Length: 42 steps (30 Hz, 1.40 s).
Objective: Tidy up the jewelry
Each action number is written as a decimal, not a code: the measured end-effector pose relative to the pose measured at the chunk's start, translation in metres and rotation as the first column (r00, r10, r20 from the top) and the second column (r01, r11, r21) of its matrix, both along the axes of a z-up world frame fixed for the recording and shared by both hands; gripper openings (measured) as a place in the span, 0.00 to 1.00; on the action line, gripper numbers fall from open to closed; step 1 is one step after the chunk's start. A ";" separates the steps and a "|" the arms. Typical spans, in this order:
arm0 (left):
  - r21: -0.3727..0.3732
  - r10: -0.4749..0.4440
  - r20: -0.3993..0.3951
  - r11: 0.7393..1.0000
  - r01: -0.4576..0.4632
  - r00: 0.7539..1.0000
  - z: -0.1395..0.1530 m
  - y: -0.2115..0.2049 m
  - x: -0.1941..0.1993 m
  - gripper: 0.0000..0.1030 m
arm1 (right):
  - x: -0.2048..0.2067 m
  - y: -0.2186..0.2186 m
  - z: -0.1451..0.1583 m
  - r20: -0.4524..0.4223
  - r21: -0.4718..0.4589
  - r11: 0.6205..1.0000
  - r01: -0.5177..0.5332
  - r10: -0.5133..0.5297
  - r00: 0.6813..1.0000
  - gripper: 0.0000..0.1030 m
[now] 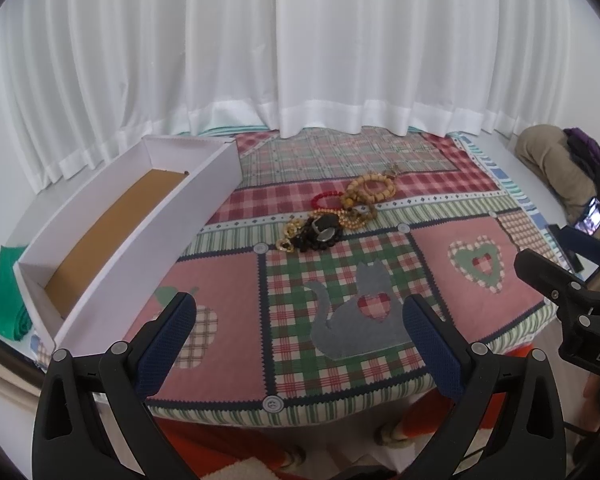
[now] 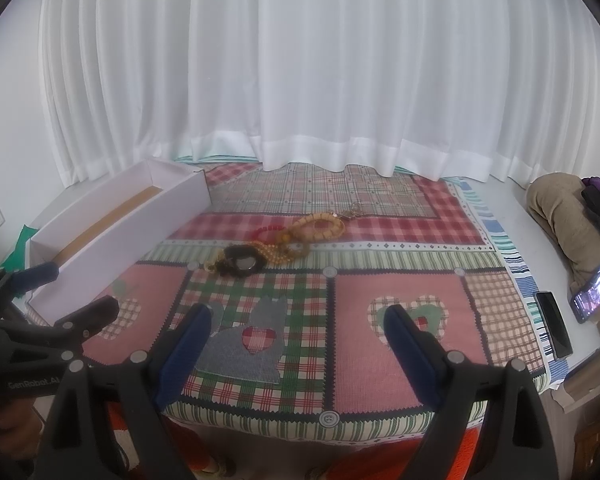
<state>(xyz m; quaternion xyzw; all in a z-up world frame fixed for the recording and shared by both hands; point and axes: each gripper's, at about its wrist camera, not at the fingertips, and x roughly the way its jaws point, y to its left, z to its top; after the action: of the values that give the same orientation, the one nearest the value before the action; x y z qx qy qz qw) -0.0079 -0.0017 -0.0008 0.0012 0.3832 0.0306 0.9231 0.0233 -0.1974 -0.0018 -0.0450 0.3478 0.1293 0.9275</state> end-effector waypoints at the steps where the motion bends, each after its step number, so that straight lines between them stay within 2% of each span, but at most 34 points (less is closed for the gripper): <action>1: 0.000 0.000 0.001 1.000 0.000 1.000 0.000 0.000 0.000 1.00 | 0.000 0.000 0.000 0.001 0.000 1.000 0.001 -0.001 1.000 0.88; 28: -0.010 0.028 -0.008 1.000 -0.028 1.000 -0.001 0.014 0.006 1.00 | 0.003 -0.004 -0.005 -0.001 0.018 1.000 0.011 -0.011 1.000 0.88; 35: -0.021 0.056 -0.035 0.998 -0.057 0.998 -0.010 0.028 0.014 1.00 | 0.007 -0.001 -0.011 -0.015 0.017 1.000 -0.003 0.003 1.000 0.88; 42: -0.045 0.034 -0.056 0.998 -0.036 0.998 -0.019 0.029 0.027 1.00 | 0.018 -0.004 -0.021 -0.045 0.025 1.000 -0.002 0.003 0.999 0.88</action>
<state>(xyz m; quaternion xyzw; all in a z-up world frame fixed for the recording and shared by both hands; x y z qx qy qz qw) 0.0196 0.0277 -0.0194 -0.0258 0.4091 0.0378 0.9113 0.0412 -0.2016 -0.0232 -0.0308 0.3668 0.1359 0.9198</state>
